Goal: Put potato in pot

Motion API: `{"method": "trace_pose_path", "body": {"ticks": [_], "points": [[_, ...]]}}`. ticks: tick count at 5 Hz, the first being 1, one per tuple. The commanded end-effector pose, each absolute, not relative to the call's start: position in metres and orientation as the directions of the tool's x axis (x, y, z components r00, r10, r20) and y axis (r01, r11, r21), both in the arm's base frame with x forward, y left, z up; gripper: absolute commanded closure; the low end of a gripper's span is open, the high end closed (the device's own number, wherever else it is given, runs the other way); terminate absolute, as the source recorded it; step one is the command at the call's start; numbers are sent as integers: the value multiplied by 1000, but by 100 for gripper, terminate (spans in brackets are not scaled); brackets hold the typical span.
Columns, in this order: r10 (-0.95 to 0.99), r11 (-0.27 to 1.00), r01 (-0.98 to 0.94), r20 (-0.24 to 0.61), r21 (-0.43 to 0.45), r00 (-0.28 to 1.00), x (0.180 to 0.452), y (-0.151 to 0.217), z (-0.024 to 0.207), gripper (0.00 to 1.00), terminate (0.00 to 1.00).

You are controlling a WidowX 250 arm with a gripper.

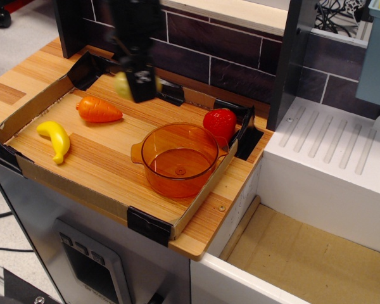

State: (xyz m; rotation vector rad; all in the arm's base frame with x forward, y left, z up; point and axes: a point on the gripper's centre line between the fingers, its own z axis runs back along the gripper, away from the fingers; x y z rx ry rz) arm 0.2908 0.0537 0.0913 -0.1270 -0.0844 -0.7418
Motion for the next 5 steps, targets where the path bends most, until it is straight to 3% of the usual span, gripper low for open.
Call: {"method": "trace_pose_path", "body": {"ticks": [1,2,4,5], "points": [[-678,726,685,109,-61,727,309,30,83,100,0],[-681,725,687,99,-51,726,303,27,77,0,0],[-668,738,672,75,-67,741,302,26,76,0,0],[-643,755,650,96,-87,760,305,30,88,0,0]]}}
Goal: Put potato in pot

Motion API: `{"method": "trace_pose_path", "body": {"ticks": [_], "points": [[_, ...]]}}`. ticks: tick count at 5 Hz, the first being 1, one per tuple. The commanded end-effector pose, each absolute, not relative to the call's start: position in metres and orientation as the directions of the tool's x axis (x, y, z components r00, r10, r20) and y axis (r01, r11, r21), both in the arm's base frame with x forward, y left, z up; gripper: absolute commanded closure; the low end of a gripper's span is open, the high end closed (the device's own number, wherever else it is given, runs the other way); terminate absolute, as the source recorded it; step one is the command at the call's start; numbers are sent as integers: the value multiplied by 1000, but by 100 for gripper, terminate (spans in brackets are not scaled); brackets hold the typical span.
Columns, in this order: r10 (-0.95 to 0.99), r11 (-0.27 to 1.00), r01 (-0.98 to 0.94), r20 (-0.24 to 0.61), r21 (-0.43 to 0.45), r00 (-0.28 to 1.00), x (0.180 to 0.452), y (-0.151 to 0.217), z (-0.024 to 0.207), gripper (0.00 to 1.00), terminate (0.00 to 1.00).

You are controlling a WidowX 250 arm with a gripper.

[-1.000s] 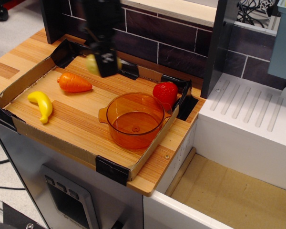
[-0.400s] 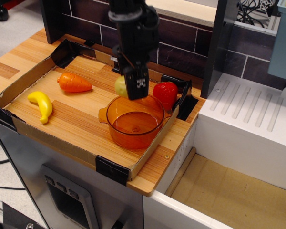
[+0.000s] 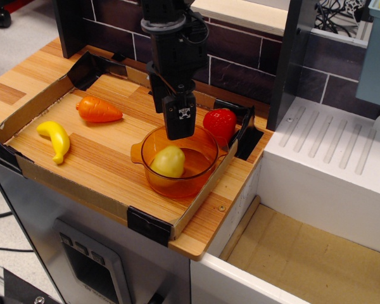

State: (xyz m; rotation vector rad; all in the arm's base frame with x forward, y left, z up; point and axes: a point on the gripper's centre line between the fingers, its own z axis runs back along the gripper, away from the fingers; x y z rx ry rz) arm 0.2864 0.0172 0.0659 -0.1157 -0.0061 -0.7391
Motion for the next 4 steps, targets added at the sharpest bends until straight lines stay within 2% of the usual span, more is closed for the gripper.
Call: {"method": "trace_pose_path", "body": {"ticks": [1,2,3,4], "points": [[-558,821,569,141,-52,818,314,40,117,0,0],[-334,934,350,176,-69,926,323,63,147,0,0],[-131,987,149,214,-68,968,320,86,164,0,0],[-131,987,149,214,-68,968,320,86,164,0,0]]}}
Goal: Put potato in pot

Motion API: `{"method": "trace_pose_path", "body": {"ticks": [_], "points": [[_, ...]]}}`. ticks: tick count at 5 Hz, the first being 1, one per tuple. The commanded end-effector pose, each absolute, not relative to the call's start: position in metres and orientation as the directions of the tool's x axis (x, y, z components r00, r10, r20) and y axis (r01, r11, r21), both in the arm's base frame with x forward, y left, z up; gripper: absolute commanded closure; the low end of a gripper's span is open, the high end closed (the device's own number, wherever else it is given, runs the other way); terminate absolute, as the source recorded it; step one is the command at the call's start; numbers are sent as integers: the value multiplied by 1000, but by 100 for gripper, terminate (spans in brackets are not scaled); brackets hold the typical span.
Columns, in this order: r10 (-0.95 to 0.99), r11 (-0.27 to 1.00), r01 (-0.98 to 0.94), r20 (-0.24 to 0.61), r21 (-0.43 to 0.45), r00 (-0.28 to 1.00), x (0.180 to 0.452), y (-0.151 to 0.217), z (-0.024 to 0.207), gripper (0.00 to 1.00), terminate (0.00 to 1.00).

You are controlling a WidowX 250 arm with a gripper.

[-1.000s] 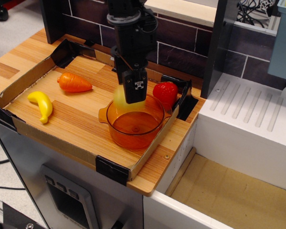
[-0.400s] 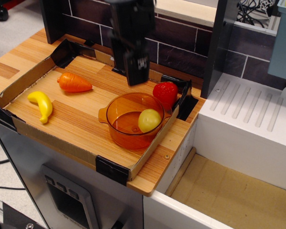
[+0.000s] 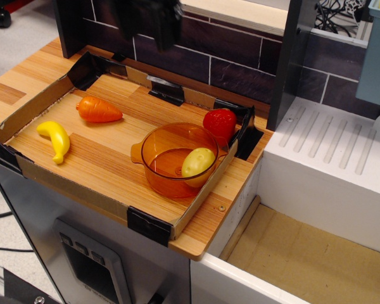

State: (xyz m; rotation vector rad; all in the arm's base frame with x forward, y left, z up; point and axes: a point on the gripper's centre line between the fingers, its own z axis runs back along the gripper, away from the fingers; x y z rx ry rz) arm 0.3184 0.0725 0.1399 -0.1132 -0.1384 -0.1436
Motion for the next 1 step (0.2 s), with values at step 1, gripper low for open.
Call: {"method": "trace_pose_path", "body": {"ticks": [1], "points": [[-131,987,149,214,-68,968,320,86,164,0,100]]}}
